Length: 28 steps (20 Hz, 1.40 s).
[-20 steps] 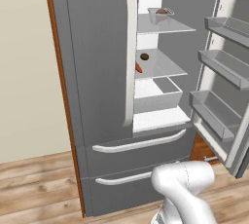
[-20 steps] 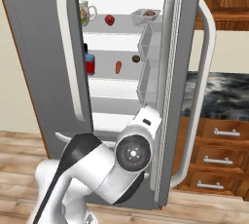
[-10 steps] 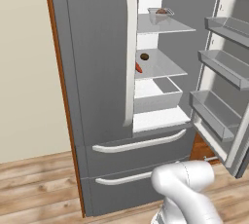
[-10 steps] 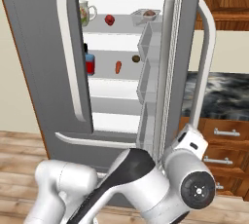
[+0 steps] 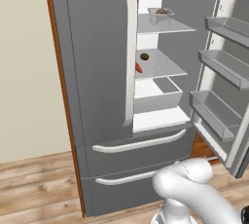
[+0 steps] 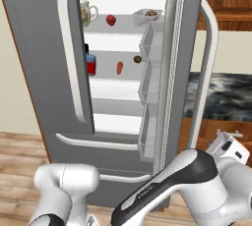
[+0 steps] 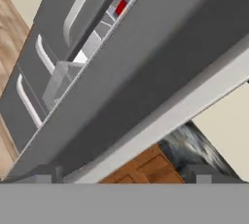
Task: Place the tupperware on the top shelf of the fridge. Make space for the tupperware among the existing items by rearranging them on the shelves if needed. Close the fridge door when finished.
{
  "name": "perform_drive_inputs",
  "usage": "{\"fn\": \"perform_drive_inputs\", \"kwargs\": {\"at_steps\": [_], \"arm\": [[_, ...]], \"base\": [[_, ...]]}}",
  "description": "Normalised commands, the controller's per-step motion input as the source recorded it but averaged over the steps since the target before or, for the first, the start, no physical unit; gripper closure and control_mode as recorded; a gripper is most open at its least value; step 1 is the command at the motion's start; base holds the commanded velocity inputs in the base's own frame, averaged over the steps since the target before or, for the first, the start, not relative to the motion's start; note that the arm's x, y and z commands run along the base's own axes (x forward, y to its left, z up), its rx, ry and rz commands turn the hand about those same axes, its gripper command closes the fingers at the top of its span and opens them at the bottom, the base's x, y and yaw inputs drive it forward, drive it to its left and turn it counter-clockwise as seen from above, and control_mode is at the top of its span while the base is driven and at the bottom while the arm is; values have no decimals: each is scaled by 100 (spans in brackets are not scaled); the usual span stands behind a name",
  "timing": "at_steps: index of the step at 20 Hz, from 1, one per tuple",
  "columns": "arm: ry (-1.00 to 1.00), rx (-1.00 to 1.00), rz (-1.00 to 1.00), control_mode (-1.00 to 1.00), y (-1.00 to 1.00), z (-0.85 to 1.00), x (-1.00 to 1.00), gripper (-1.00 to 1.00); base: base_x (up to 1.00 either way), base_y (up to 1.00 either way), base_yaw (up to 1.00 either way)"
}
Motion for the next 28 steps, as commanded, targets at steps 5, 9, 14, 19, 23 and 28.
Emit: {"fn": "perform_drive_inputs", "kwargs": {"at_steps": [5, 9, 14, 19, 23, 28], "arm": [[0, 6, 20, -100, -33, -26, 62, -100], [-1, 6, 22, -100, -32, -34, 64, -100], [-7, 5, 21, -100, -26, -34, 56, -100], [-22, 0, 22, -100, 18, -39, 40, -100], [-21, 0, 26, -100, 69, -23, 25, -100], [-20, -3, 27, -100, 98, -6, 9, -100]], "base": [[0, 0, 0], [0, 0, 0], [0, 0, 0], [0, 0, 0], [0, 0, 0], [0, 0, 0]]}}
